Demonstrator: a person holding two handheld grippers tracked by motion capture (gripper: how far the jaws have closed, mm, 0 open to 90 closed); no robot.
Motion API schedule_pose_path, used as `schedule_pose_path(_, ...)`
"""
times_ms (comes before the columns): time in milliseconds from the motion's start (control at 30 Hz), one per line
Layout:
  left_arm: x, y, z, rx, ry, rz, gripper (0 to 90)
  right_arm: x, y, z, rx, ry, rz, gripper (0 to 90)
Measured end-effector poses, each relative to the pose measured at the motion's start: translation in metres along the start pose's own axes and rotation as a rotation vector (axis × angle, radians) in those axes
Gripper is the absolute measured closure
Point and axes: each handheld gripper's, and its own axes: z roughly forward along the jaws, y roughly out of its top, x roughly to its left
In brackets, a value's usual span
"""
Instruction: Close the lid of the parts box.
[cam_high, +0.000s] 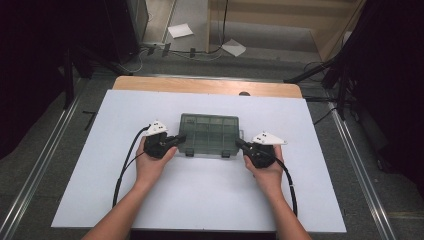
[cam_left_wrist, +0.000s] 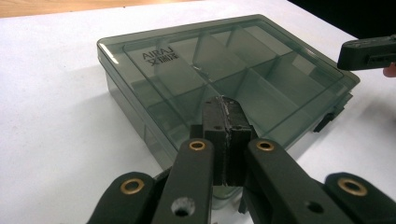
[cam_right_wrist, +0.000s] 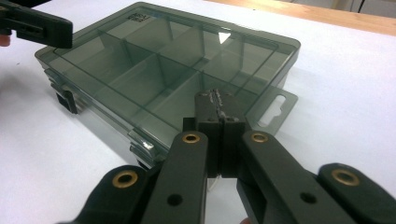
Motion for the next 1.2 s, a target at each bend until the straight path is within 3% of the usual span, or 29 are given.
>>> schedule_pose_path(733,0.0,-0.01,-0.014,-0.03,-0.018,-0.016,89.2,0.002,-0.003,-0.005,0.003,0.011,0.01,90.0)
schedule_pose_path(800,0.0,-0.01,-0.014,-0.032,-0.017,-0.009,88.4,0.002,-0.003,-0.005,0.004,0.013,0.015,90.0)
schedule_pose_path(867,-0.002,-0.01,-0.015,-0.035,-0.015,0.002,80.5,0.002,-0.002,-0.005,0.009,0.0,0.015,90.0)
schedule_pose_path(1000,-0.001,-0.012,-0.017,-0.05,-0.047,-0.01,67.9,0.001,-0.001,-0.007,0.011,0.013,0.027,77.0)
schedule_pose_path(1100,-0.003,-0.012,-0.019,-0.057,-0.051,-0.004,49.1,0.001,-0.001,-0.007,0.012,-0.003,0.03,52.5)
schedule_pose_path(1200,-0.004,-0.013,-0.023,-0.065,-0.039,0.005,29.6,0.003,-0.002,-0.01,0.013,-0.036,0.024,20.2)
